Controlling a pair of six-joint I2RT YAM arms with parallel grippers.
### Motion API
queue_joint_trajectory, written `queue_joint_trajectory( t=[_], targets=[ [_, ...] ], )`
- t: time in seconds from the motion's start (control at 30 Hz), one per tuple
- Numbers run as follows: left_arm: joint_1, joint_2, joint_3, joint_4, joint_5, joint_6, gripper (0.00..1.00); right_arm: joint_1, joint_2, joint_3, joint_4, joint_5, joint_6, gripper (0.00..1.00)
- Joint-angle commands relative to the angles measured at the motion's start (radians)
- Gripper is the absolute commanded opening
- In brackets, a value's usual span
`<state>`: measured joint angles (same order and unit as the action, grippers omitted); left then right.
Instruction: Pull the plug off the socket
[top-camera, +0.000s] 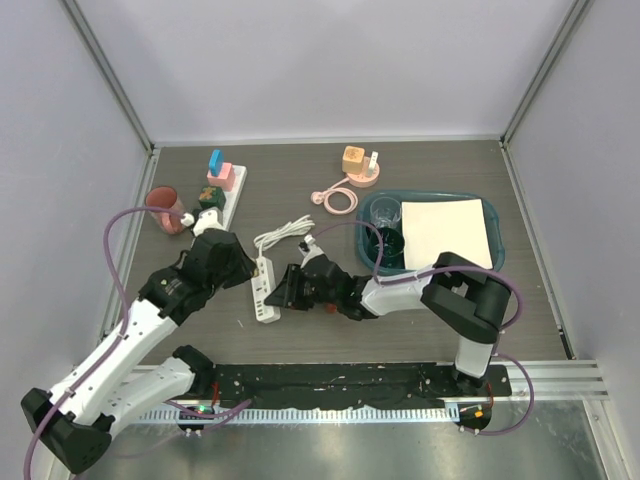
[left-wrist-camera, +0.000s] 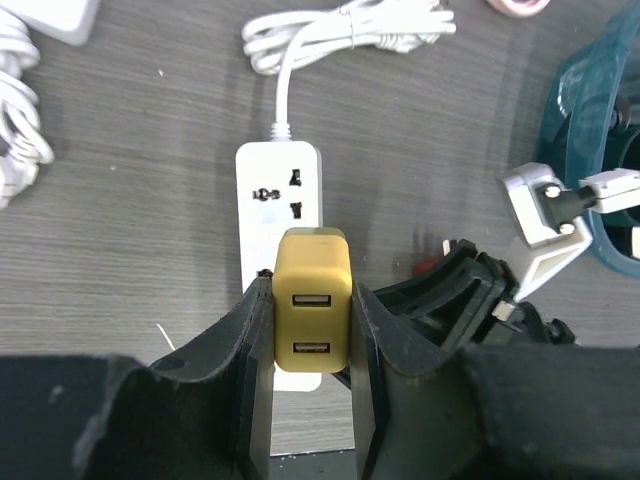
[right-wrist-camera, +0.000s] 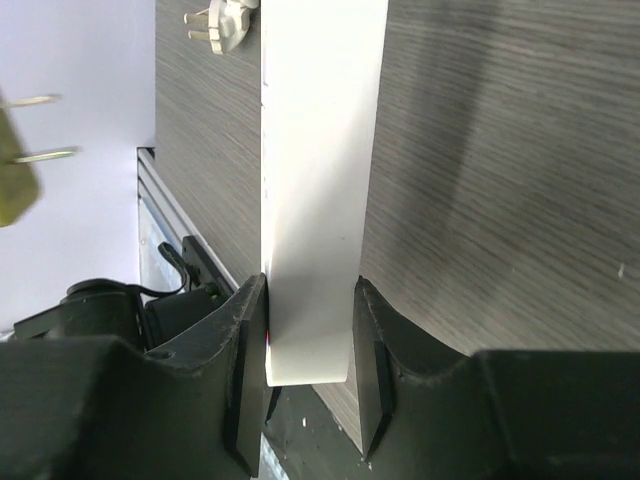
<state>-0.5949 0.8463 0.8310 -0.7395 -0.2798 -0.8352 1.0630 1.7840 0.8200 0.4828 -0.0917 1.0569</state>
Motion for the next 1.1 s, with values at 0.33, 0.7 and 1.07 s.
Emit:
queue_joint_trajectory(
  t=[0.33, 0.7, 1.07],
  targets=[
    [0.004, -0.148, 0.025, -0.090, -0.159, -0.025, 0.00, -0.110, 0.190, 0.318, -0.179, 0.061, -0.052, 0.01],
    [0.004, -0.162, 0.016, -0.106, -0.122, -0.012, 0.00, -0.146, 0.230, 0.436, -0.249, -0.009, -0.133, 0.49],
    [0.004, -0.079, 0.019, -0.026, 0.082, 0.039, 0.00, -0.173, -0.207, 0.303, -0.452, 0.182, -0.270, 0.80]
  ],
)
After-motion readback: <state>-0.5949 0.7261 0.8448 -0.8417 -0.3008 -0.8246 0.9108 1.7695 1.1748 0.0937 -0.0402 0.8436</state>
